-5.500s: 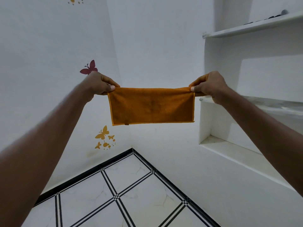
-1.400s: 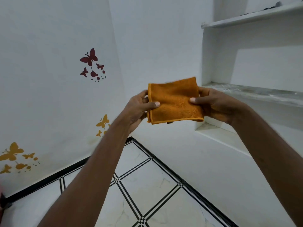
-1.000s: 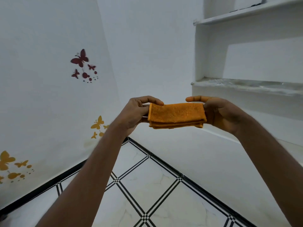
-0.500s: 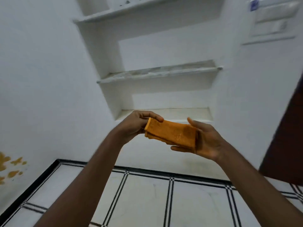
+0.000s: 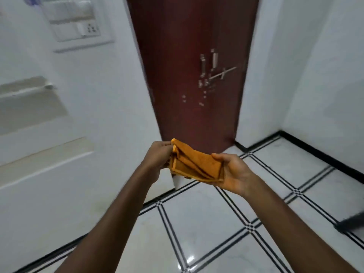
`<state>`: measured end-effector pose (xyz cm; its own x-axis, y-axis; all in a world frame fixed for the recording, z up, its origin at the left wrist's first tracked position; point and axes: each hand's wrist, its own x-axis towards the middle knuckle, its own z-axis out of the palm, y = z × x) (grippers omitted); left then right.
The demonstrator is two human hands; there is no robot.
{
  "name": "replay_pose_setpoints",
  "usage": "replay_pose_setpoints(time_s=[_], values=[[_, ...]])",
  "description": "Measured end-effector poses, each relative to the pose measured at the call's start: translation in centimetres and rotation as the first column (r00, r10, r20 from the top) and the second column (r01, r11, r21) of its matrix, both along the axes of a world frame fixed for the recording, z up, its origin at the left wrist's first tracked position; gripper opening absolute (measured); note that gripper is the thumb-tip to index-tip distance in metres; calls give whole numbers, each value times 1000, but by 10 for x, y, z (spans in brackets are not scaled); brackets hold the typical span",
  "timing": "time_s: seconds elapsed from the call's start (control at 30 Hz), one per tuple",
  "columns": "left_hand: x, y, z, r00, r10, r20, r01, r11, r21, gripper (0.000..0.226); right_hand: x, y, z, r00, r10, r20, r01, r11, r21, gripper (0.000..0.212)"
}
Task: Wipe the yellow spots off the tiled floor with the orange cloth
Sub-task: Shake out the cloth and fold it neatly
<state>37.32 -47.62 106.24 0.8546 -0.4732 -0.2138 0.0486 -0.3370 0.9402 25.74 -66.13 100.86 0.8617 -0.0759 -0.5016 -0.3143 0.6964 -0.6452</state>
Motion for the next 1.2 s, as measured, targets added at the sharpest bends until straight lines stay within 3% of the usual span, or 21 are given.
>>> replay_pose_setpoints(time_s=[0.13, 0.27, 0.37, 0.43, 0.5, 0.67, 0.77, 0.83, 0.9, 0.97, 1.07, 1.2], values=[[5, -135, -25, 966, -28, -258, 19, 999, -36, 31, -36, -103, -25, 948, -316, -52, 315, 949, -18, 37], [9, -272, -67, 907, -228, -354, 260, 965, 42, 18, -75, -198, -42, 865, -489, -116, 487, 872, -47, 21], [-6, -367, -93, 832, -390, -394, 456, 885, 87, 18, -110, -271, -62, 810, -559, -177, 560, 827, -46, 43], [-12, -427, -106, 796, -446, -409, 521, 849, 88, 33, -133, -319, -70, 782, -588, -207, 596, 803, -28, 60], [-22, -491, -112, 729, -519, -447, 607, 791, 72, 46, -154, -372, -72, 760, -613, -216, 613, 786, -77, 65], [-78, -629, -123, 556, -726, -405, 798, 603, 14, 34, -213, -475, -71, 599, -773, -207, 701, 632, -332, 74], [-124, -702, -134, 408, -825, -391, 888, 458, -39, 32, -260, -529, -76, 510, -841, -183, 796, 541, -270, 87], [-156, -749, -148, 366, -852, -375, 913, 407, -33, 30, -287, -565, -84, 461, -863, -207, 834, 501, -230, 74], [-195, -798, -169, 370, -865, -338, 923, 383, 31, 29, -318, -605, -102, 443, -859, -257, 828, 502, -250, 67], [-223, -839, -196, 435, -848, -303, 900, 422, 111, 29, -343, -645, -126, 401, -861, -313, 817, 491, -303, 70], [-261, -896, -240, 490, -791, -366, 871, 467, 154, 30, -386, -713, -166, 336, -871, -360, 809, 462, -363, 66], [-298, -963, -307, 568, -696, -440, 818, 537, 207, 31, -440, -806, -225, 277, -865, -420, 846, 426, -319, 64]])
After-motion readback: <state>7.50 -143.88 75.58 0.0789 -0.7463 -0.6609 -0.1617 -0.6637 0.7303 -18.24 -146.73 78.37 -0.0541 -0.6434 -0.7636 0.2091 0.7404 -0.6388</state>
